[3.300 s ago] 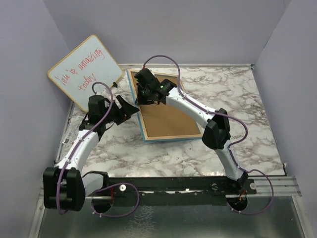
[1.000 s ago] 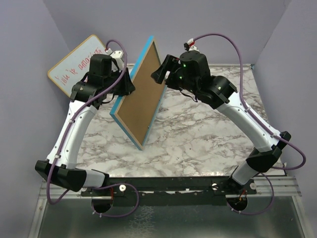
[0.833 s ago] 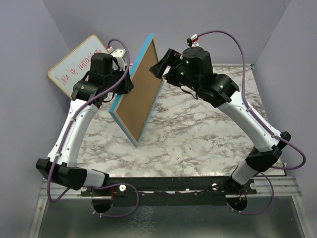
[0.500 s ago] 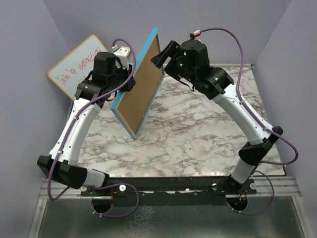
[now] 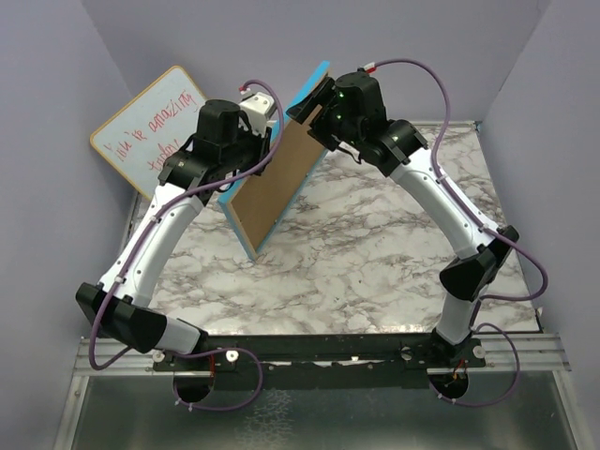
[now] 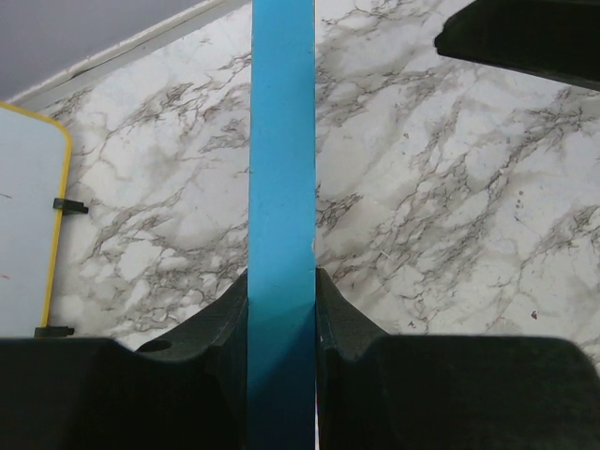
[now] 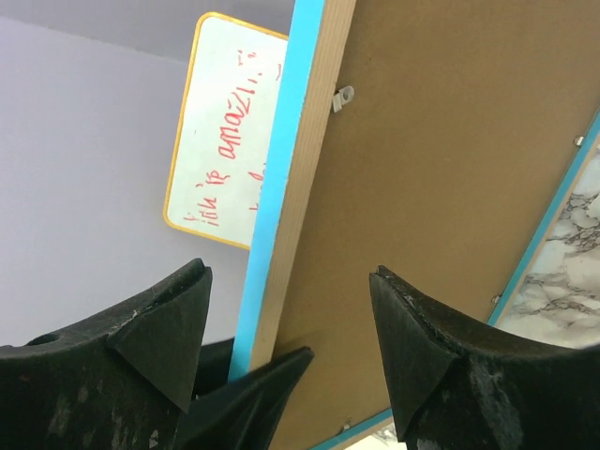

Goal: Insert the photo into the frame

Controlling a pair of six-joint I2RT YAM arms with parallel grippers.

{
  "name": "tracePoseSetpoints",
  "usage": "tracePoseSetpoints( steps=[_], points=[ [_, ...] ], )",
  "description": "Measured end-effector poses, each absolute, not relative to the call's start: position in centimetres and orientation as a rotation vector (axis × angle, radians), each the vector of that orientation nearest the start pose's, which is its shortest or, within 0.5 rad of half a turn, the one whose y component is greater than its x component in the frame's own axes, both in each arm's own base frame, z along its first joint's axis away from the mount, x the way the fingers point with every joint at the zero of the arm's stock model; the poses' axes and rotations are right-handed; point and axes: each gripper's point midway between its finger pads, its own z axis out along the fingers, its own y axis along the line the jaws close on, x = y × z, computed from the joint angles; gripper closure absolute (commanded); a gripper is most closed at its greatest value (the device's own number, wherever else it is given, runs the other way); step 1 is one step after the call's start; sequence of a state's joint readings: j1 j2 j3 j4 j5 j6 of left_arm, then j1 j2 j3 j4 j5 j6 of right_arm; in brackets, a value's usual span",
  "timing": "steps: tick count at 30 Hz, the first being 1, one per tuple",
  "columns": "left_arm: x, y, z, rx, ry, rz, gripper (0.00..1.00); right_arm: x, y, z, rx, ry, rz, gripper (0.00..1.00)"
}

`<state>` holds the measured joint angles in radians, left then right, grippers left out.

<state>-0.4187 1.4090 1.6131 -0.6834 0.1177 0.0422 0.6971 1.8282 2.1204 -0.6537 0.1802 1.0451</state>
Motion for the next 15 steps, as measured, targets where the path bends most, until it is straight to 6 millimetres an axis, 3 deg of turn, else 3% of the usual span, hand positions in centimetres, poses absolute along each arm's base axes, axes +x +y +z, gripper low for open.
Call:
tracePoseSetpoints(
  steps=[7, 10, 15],
  points=[
    [37.0, -21.4, 32.7, 0.638, 1.966, -0.362, 0.99, 42.4, 34.0, 36.1, 0.575, 2.046, 0.931, 0.28],
    [37.6, -23.0, 32.5, 0.668, 1.945, -0.368, 0.94, 42.9, 33.3, 35.0, 0.615, 2.07, 0.902, 0.29],
    [37.6, -23.9, 32.5, 0.688, 1.939, -0.376, 0.86, 43.3, 31.7, 33.8, 0.665, 2.102, 0.852, 0.29]
  ],
)
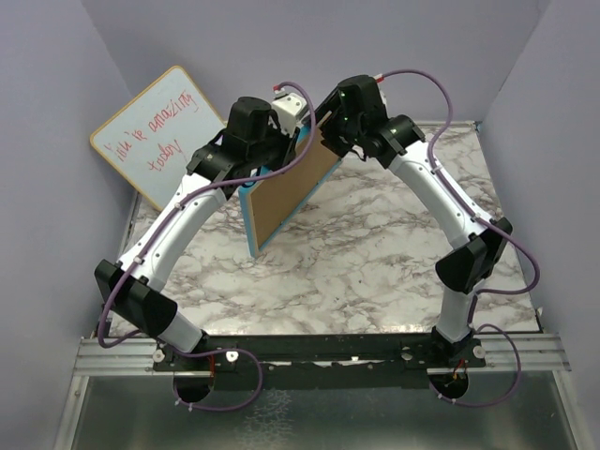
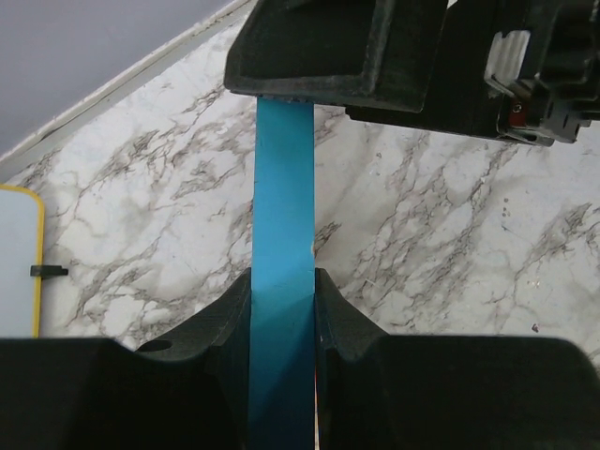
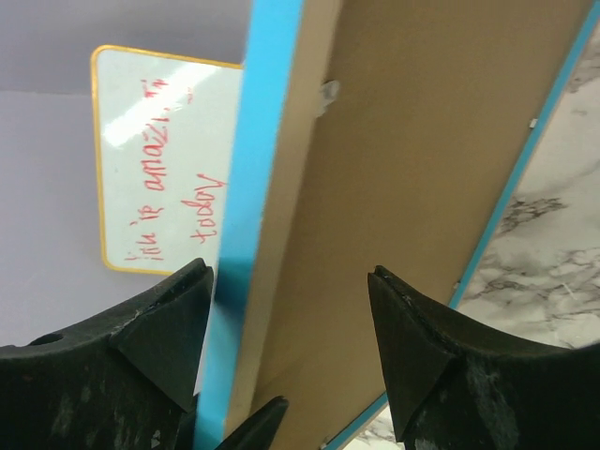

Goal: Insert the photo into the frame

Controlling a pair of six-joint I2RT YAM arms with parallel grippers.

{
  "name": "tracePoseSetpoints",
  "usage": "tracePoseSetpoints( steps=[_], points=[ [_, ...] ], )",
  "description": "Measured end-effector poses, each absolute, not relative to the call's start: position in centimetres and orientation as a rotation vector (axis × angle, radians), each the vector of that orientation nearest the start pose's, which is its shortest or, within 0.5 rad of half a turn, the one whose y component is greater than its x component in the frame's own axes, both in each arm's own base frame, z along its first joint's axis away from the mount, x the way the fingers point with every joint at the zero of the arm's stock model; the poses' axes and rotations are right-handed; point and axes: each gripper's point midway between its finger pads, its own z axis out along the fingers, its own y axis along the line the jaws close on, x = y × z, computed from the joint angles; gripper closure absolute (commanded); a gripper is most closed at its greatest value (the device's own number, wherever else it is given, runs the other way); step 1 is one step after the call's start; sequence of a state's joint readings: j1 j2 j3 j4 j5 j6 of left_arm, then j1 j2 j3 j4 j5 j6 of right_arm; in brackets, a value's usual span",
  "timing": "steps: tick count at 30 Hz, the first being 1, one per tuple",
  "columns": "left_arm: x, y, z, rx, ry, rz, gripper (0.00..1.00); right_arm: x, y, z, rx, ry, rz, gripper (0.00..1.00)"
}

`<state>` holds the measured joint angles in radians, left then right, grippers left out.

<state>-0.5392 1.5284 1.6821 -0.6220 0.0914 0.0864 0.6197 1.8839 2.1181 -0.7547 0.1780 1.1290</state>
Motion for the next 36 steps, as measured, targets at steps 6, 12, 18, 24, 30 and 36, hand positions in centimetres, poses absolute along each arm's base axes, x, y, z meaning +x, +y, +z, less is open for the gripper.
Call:
tracePoseSetpoints(
  steps=[6, 12, 18, 24, 30, 36],
  points=[
    [37.4, -24.3, 32.5, 0.7, 1.937, -0.393, 0.67, 43.5, 30.9, 32.3, 0.688, 2.139, 0.845, 0.36],
    [37.1, -26.6, 33.1, 0.745, 1.856, -0.523, 0.4, 43.8, 30.0, 32.2, 0.671, 2.147, 0.833, 0.44],
    [36.1, -28.3, 33.2, 0.795, 1.789, -0.642, 0.25, 43.4, 29.3, 31.2, 0.639, 2.197, 0.802, 0.48],
    [34.8, -28.7, 34.2, 0.791, 1.755, -0.712, 0.08, 42.1, 27.8, 30.4, 0.633, 2.219, 0.79, 0.57],
    [31.3, -29.3, 38.6, 0.789, 1.588, -0.884, 0.04, 40.3, 24.8, 29.1, 0.601, 2.28, 0.824, 0.57],
    [29.5, -29.6, 40.2, 0.731, 1.514, -1.004, 0.04, 38.7, 21.9, 27.2, 0.535, 2.311, 0.923, 0.55]
  ],
)
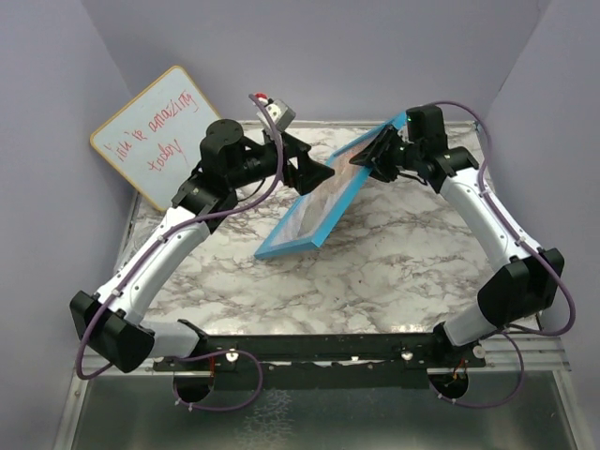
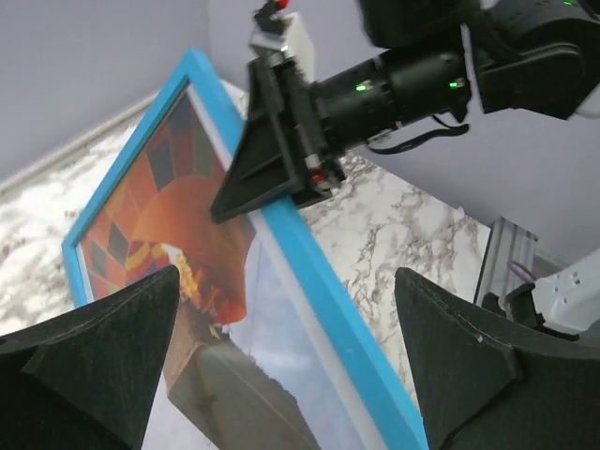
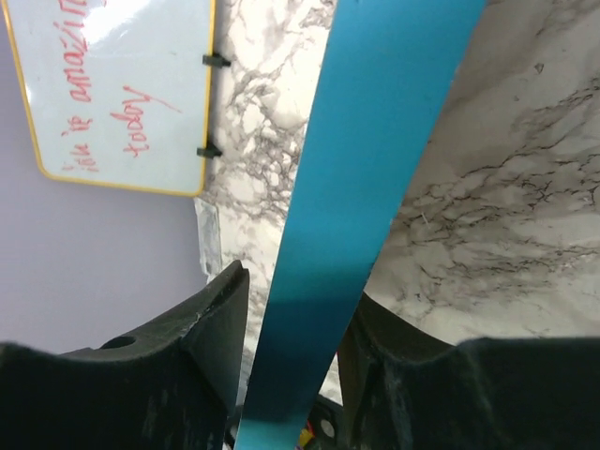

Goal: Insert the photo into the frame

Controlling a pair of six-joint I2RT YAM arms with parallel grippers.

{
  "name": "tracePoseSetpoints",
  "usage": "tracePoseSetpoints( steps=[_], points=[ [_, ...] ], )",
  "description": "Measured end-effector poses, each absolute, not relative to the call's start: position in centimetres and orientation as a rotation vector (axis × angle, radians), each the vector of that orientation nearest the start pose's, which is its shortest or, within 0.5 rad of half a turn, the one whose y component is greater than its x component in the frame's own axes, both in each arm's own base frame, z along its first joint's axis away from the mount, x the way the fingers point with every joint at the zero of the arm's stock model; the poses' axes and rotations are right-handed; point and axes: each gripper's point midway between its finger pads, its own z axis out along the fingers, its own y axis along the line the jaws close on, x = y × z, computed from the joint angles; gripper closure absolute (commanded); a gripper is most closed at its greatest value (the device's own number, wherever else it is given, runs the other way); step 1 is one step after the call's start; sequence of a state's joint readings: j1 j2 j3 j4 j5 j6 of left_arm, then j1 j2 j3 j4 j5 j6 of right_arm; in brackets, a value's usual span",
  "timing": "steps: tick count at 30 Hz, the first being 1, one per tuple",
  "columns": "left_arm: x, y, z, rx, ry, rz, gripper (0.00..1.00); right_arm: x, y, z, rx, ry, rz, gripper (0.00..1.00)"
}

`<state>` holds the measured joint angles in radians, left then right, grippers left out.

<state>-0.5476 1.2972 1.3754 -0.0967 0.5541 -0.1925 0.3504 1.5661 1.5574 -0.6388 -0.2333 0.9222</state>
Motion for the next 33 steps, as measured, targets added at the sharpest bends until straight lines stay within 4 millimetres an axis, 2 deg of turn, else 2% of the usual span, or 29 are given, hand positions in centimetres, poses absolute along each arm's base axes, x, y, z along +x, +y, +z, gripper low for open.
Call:
tracePoseSetpoints(
  steps=[5, 9, 13, 18, 22, 24, 27, 30, 33],
  points=[
    [31.7, -29.3, 36.1, 0.59, 1.675, -0.975, 0.04, 37.9, 20.0, 24.7, 0.419, 2.319, 1.031, 0.53],
    [34.1, -28.1, 31.1, 0.443, 1.856, -0.859, 0.03, 37.0, 19.2, 21.3, 0.317, 2.365, 1.063, 0.49],
    [35.9, -25.4, 25.7, 0.281, 2.036, -0.711, 0.03, 36.4, 18.3, 18.9, 0.221, 2.404, 1.076, 0.48],
    [38.7, -20.3, 18.5, 0.085, 2.234, -0.538, 0.04, 37.0, 17.2, 17.0, 0.108, 2.396, 1.106, 0.47],
    [40.4, -17.2, 12.8, 0.026, 2.373, -0.436, 0.04, 37.1, 16.6, 14.6, 0.021, 2.411, 1.159, 0.47],
    [41.0, -16.5, 10.8, 0.048, 2.421, -0.399, 0.04, 37.1, 16.4, 13.3, -0.017, 2.419, 1.187, 0.47],
    [42.4, -16.6, 8.8, 0.098, 2.464, -0.39, 0.04, 36.5, 16.5, 12.1, -0.063, 2.429, 1.222, 0.46],
    [44.4, -16.9, 7.7, 0.127, 2.472, -0.398, 0.04, 36.4, 16.6, 11.7, -0.099, 2.419, 1.241, 0.45],
    [45.5, -16.7, 7.0, 0.144, 2.476, -0.391, 0.04, 36.6, 16.6, 11.0, -0.118, 2.42, 1.244, 0.43]
  ],
)
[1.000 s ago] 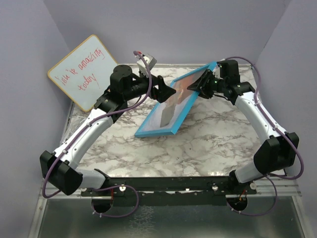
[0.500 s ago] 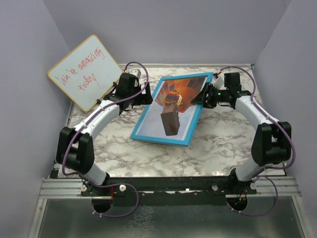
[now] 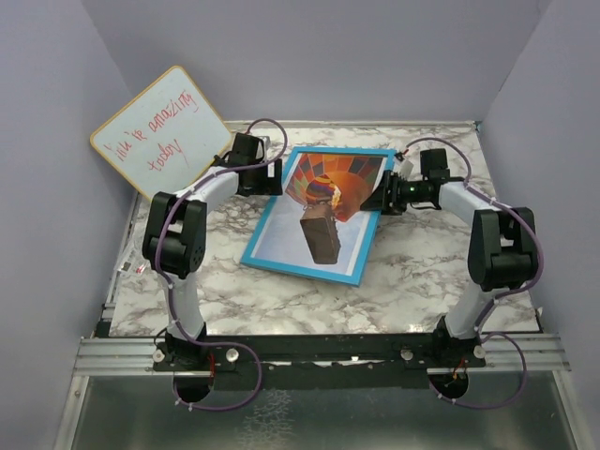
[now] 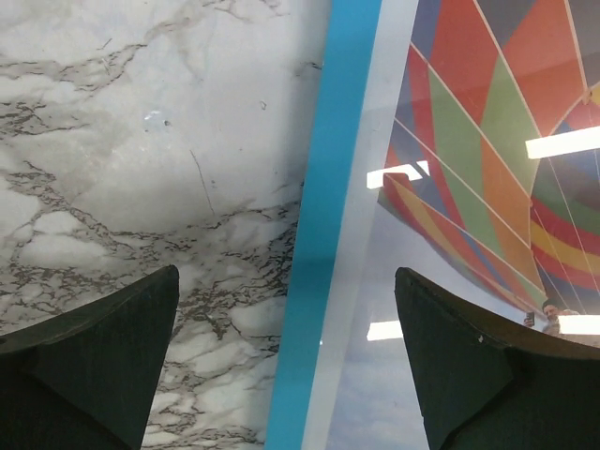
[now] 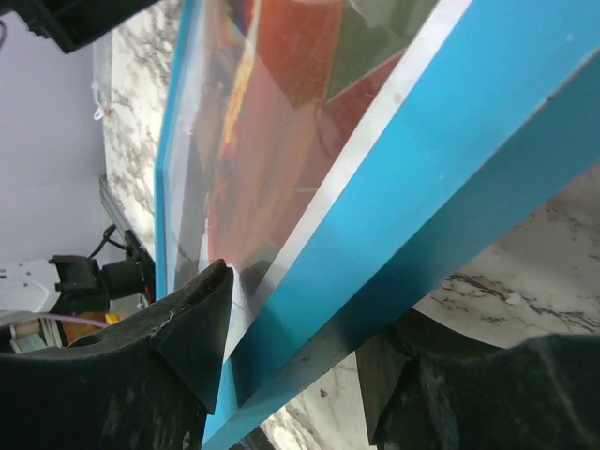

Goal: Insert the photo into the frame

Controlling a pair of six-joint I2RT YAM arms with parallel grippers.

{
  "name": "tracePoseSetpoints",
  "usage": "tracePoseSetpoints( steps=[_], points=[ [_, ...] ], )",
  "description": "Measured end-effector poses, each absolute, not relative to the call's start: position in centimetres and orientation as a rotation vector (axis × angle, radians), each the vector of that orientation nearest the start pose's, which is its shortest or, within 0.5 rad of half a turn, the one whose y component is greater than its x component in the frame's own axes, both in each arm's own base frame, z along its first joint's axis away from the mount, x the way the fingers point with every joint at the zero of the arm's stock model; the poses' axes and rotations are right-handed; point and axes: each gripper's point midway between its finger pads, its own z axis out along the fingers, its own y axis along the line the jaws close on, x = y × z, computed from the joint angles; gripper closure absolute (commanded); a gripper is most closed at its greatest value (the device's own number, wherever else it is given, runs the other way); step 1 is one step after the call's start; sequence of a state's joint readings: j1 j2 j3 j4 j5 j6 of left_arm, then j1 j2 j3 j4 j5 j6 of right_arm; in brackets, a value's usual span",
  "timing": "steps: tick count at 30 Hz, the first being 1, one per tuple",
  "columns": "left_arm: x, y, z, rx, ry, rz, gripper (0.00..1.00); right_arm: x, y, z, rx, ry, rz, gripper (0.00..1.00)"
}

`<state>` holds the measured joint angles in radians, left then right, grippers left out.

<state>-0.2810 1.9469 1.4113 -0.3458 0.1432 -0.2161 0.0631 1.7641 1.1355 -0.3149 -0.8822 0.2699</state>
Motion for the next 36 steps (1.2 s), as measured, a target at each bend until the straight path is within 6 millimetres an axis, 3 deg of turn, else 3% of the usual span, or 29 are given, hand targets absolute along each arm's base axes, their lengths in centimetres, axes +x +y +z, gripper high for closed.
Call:
tracePoseSetpoints(
  steps=[8, 16, 19, 25, 32, 36],
  points=[
    [46.7, -15.8, 5.0, 0.166, 2.501, -0.384, 0.03, 37.0, 15.0, 6.4, -0.054, 2.54, 1.105, 0.34],
    [46.8, -15.0, 4.4, 0.129, 2.521, -0.495, 0.04, 38.7, 12.2, 5.4, -0.008, 2.573, 0.887, 0.2],
    [46.8, -15.0, 4.6, 0.111, 2.521, -0.559, 0.13, 39.7, 11.2, 5.3, 0.051, 2.581, 0.785, 0.19],
    [46.0, -16.3, 5.2, 0.076, 2.528, -0.709, 0.43, 39.8, 10.6, 4.6, 0.199, 2.595, 0.736, 0.19],
    [43.6, -17.5, 4.0, 0.019, 2.587, -0.839, 0.58, 40.6, 11.2, 4.1, 0.358, 2.568, 0.792, 0.3],
    [42.2, -17.7, 3.8, -0.002, 2.593, -0.887, 0.6, 41.2, 12.1, 4.0, 0.398, 2.534, 0.884, 0.32]
  ],
)
